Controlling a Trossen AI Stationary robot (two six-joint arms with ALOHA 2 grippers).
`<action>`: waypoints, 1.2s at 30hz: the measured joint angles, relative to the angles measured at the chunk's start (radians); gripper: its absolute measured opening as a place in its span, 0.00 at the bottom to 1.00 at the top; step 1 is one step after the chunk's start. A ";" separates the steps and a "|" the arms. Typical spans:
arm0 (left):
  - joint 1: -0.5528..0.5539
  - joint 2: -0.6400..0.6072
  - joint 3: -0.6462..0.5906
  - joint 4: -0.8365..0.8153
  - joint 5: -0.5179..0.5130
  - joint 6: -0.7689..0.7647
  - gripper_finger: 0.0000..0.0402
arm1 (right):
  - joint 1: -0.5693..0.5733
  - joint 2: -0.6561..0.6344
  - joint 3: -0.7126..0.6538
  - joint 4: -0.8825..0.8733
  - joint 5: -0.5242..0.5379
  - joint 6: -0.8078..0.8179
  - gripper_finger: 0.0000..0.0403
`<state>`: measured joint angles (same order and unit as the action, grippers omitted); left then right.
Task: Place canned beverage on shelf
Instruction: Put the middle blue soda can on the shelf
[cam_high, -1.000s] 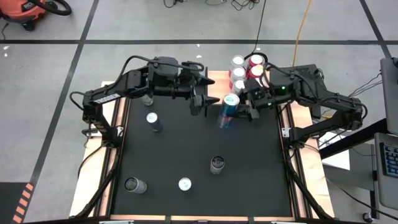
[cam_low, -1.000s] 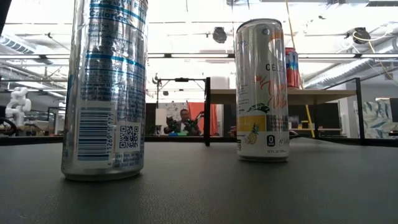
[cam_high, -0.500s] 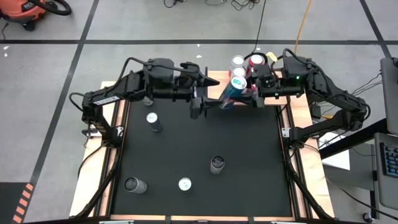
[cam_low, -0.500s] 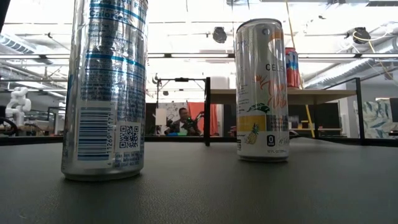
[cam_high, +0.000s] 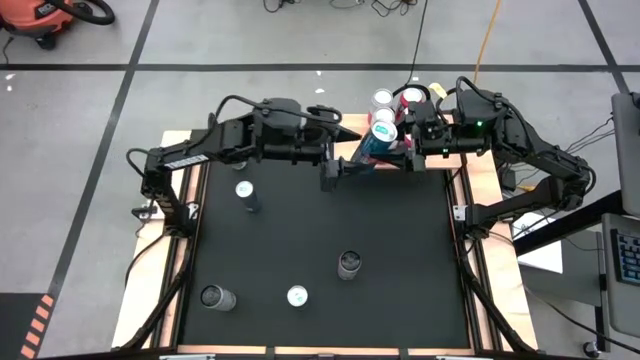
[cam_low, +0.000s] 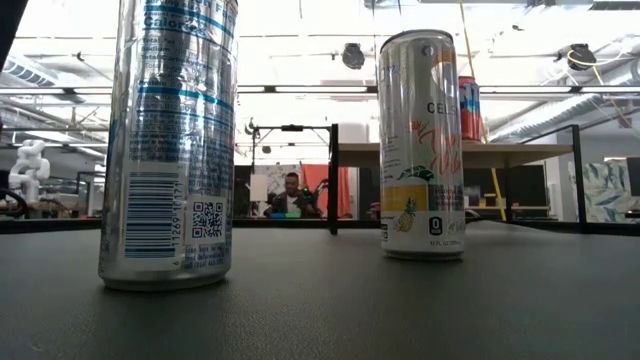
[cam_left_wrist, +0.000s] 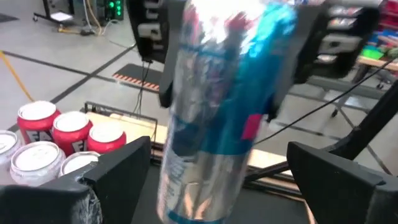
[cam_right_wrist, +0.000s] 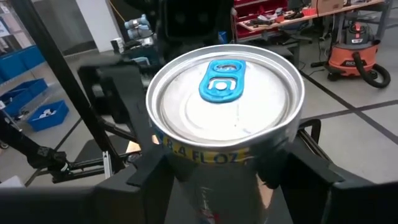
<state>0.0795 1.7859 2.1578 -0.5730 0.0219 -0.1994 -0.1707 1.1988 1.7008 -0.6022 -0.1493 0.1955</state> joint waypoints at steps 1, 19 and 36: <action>0.003 0.007 0.000 0.003 0.003 0.000 0.94 | 0.000 0.000 0.000 0.000 0.000 0.000 0.54; 0.025 0.071 0.000 0.014 0.119 0.032 0.76 | 0.000 0.000 0.000 0.002 -0.004 0.002 0.54; 0.025 0.072 0.000 0.016 0.101 0.049 0.59 | 0.000 -0.017 0.000 -0.030 0.021 0.080 0.73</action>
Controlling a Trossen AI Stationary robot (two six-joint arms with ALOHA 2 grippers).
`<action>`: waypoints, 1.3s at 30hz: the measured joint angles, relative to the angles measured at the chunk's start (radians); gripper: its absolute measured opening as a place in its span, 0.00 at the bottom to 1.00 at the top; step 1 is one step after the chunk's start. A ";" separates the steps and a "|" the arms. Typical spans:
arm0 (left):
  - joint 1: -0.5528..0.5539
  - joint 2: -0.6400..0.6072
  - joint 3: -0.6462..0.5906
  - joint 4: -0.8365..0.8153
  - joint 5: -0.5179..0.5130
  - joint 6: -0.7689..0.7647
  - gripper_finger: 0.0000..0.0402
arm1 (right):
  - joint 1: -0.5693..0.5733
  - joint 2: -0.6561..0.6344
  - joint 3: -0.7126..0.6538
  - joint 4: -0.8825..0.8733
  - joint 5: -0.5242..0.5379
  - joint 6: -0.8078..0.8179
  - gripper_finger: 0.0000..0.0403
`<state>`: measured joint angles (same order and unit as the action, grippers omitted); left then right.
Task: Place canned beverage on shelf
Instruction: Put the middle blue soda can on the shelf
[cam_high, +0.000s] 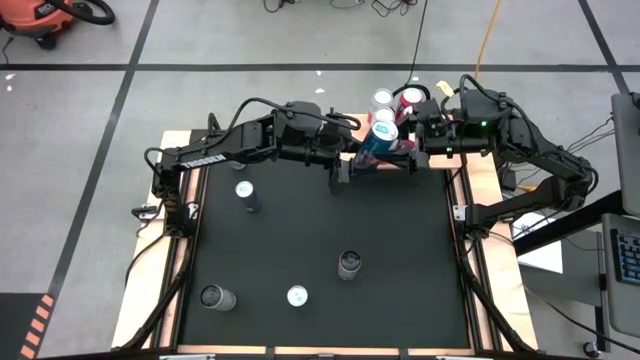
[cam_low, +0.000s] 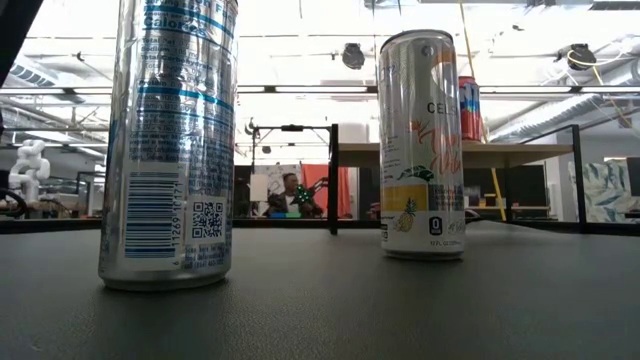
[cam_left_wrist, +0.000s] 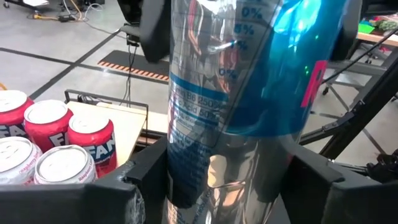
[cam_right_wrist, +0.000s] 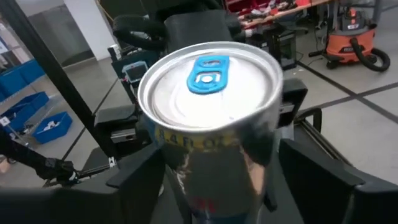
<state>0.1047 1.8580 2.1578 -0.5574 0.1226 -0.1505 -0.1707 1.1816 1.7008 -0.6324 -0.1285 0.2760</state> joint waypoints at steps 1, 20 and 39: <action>0.000 0.000 0.000 0.003 0.000 0.000 0.59 | 0.000 -0.003 0.000 0.004 0.004 0.000 0.75; 0.002 0.000 0.000 0.218 -0.034 -0.054 0.59 | 0.000 0.010 0.000 0.289 0.073 -0.105 0.85; 0.005 0.008 0.000 0.200 -0.048 -0.044 0.59 | -0.001 0.082 0.229 -0.007 0.075 -0.066 0.78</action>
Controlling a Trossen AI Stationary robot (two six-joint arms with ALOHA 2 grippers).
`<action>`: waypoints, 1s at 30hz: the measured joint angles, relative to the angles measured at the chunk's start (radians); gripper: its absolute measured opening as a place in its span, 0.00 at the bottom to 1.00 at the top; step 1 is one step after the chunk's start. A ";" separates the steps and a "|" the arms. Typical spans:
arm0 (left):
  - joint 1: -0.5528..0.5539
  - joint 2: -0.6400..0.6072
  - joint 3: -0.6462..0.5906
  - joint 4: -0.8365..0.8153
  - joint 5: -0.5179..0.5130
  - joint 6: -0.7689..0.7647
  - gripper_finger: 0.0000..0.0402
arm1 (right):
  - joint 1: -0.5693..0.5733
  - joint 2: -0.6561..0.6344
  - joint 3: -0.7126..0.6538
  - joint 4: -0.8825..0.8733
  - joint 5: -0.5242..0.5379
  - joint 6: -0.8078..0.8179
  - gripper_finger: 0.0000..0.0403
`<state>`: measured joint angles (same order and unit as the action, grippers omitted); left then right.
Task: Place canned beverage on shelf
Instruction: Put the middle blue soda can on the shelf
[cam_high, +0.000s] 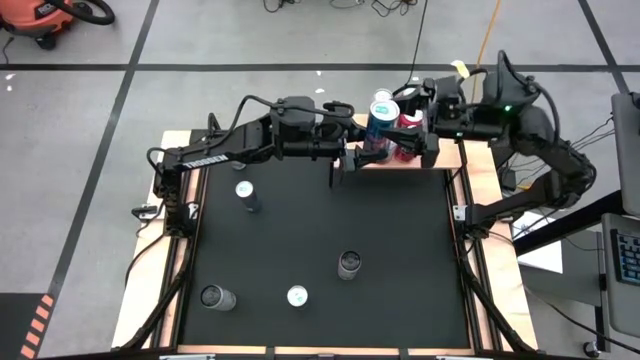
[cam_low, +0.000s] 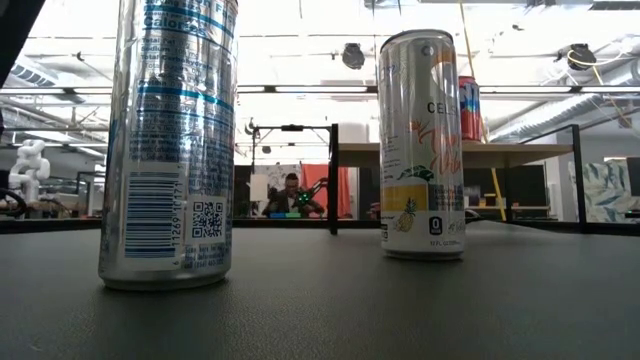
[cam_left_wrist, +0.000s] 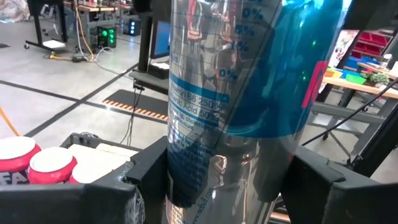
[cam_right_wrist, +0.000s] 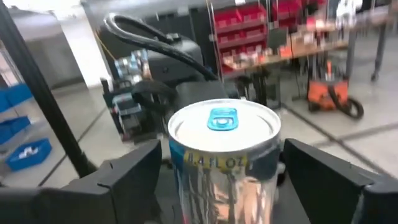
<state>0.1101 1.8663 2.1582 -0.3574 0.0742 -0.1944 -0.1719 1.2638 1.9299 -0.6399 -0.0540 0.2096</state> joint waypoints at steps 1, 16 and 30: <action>0.000 0.000 0.000 0.000 0.000 0.000 0.59 | 0.000 0.016 0.046 -0.058 0.000 0.001 0.78; 0.000 0.000 0.000 0.004 0.000 0.000 0.59 | -0.025 0.145 0.255 -0.230 -0.052 -0.090 0.78; 0.001 0.000 0.000 0.005 -0.001 0.033 0.59 | -0.083 0.141 0.255 -0.218 -0.121 -0.068 0.78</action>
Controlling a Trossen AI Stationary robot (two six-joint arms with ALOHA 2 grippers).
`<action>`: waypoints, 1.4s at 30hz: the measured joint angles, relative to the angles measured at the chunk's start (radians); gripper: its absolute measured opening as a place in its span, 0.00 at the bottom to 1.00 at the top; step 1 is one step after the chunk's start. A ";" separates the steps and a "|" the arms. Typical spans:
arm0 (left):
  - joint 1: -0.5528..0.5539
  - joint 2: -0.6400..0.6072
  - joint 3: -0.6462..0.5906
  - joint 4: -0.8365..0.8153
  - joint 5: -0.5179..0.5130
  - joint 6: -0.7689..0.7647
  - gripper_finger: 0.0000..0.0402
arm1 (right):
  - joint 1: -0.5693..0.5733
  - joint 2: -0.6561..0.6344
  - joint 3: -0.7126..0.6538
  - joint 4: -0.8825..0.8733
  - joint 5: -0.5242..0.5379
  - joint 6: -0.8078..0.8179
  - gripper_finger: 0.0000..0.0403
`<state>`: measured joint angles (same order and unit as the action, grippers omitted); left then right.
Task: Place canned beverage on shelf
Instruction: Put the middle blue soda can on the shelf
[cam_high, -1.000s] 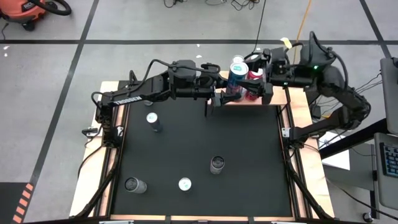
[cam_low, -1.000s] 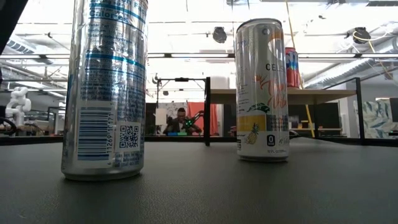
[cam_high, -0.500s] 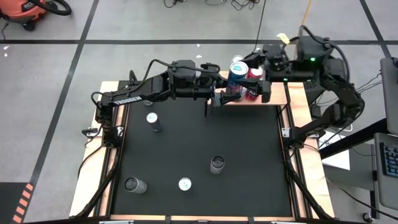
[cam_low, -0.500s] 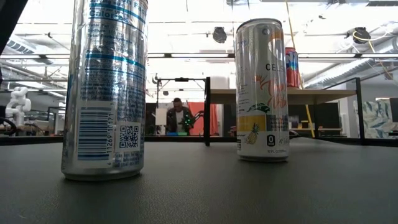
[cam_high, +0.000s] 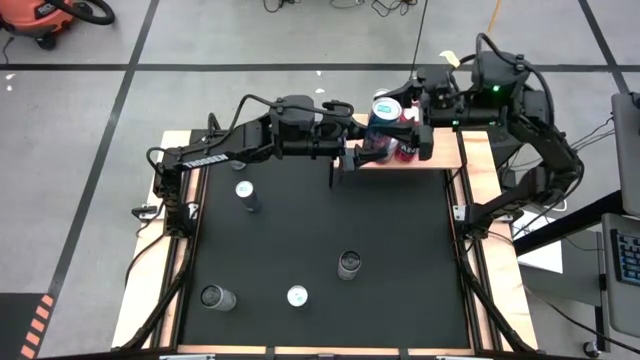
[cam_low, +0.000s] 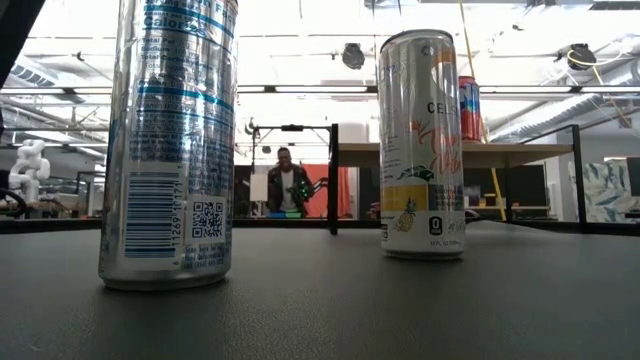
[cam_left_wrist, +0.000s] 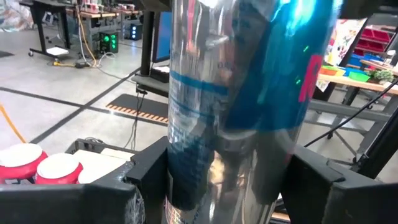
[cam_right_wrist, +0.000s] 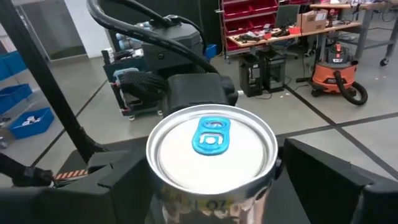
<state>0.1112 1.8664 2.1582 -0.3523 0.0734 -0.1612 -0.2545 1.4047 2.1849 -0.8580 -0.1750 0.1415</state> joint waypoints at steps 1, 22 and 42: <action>0.001 0.000 0.000 0.000 -0.001 0.010 0.59 | -0.004 -0.004 0.000 -0.007 -0.005 0.000 0.78; 0.014 0.000 -0.008 -0.007 -0.004 0.048 0.59 | -0.009 -0.006 0.000 -0.015 -0.037 -0.012 0.78; 0.025 0.000 -0.009 -0.008 -0.008 0.063 0.59 | -0.009 -0.002 0.000 -0.016 -0.038 -0.012 0.53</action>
<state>0.1364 1.8664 2.1494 -0.3607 0.0650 -0.0985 -0.2630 1.4029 2.1849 -0.8742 -0.2134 0.1298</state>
